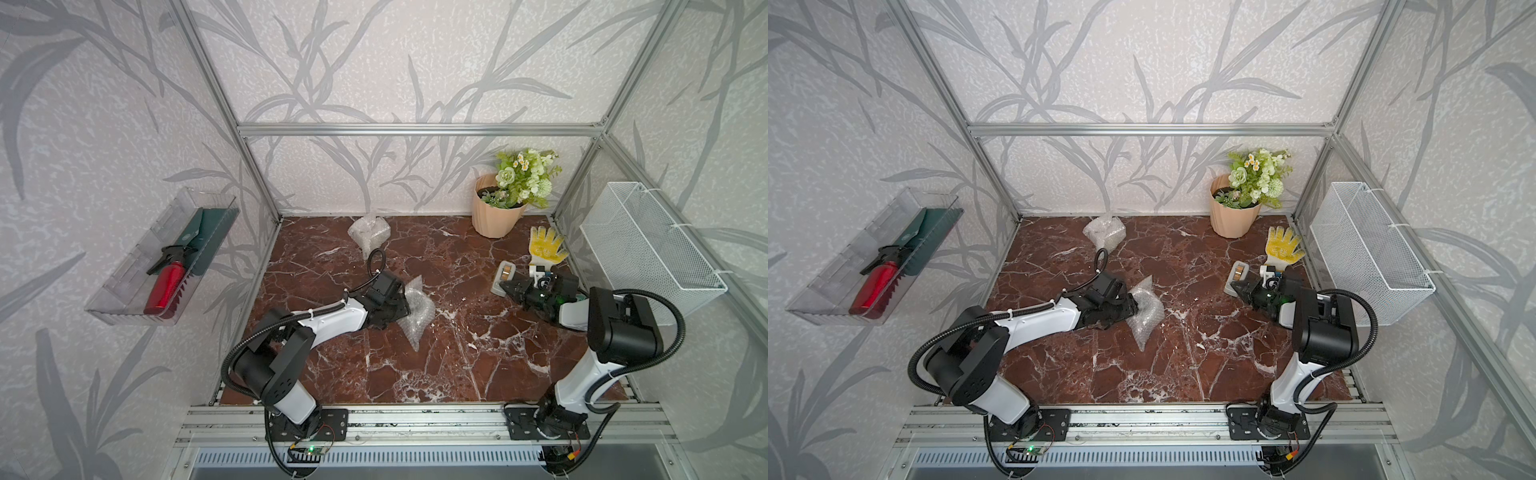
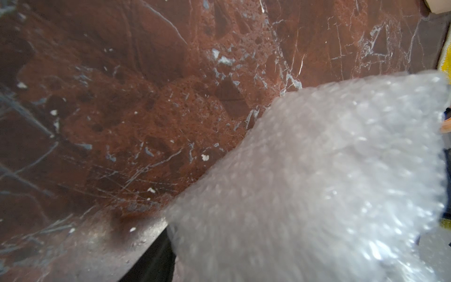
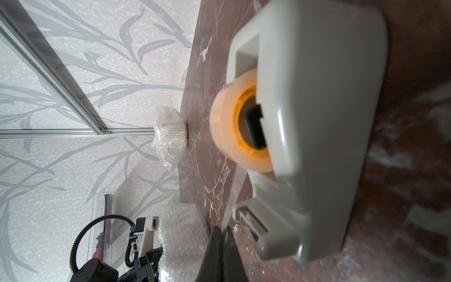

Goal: Wrap mugs in bubble wrap
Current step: Tear off the tape using the Tape Cutter.

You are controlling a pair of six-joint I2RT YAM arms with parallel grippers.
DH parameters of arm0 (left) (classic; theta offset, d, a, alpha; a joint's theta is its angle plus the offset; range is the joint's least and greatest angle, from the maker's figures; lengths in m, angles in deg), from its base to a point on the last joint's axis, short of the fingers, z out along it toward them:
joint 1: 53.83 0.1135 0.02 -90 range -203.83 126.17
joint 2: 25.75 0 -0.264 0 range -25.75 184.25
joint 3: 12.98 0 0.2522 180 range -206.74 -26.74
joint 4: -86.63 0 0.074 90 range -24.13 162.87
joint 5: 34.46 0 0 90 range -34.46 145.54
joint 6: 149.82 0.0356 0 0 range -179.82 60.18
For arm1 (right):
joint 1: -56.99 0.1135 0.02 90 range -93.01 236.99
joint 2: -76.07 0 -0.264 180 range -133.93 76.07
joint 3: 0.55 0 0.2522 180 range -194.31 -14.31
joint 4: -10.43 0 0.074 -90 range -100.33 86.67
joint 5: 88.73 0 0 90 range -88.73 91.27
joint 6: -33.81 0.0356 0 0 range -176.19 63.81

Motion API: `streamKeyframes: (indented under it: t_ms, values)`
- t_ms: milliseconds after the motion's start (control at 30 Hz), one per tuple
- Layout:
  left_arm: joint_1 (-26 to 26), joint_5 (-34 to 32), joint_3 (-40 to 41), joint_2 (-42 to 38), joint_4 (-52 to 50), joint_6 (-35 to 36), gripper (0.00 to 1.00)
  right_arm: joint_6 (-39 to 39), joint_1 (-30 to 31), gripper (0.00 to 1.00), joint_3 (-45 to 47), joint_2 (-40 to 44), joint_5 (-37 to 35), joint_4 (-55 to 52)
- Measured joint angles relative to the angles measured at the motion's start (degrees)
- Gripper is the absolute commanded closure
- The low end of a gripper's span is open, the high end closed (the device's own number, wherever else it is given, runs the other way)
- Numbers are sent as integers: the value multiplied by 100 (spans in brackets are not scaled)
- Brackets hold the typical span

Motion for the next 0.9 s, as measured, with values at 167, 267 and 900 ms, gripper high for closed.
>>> streamKeyframes:
  t_ms: [167,267,900]
  values:
    - [0,2,-2,15,4,0,37,-149,107,100,11,275,39,-210]
    - [0,4,-13,31,9,2,37,-149,162,100,13,413,83,-243]
    - [0,22,-13,70,52,0,37,-968,544,100,319,1672,-745,-2605]
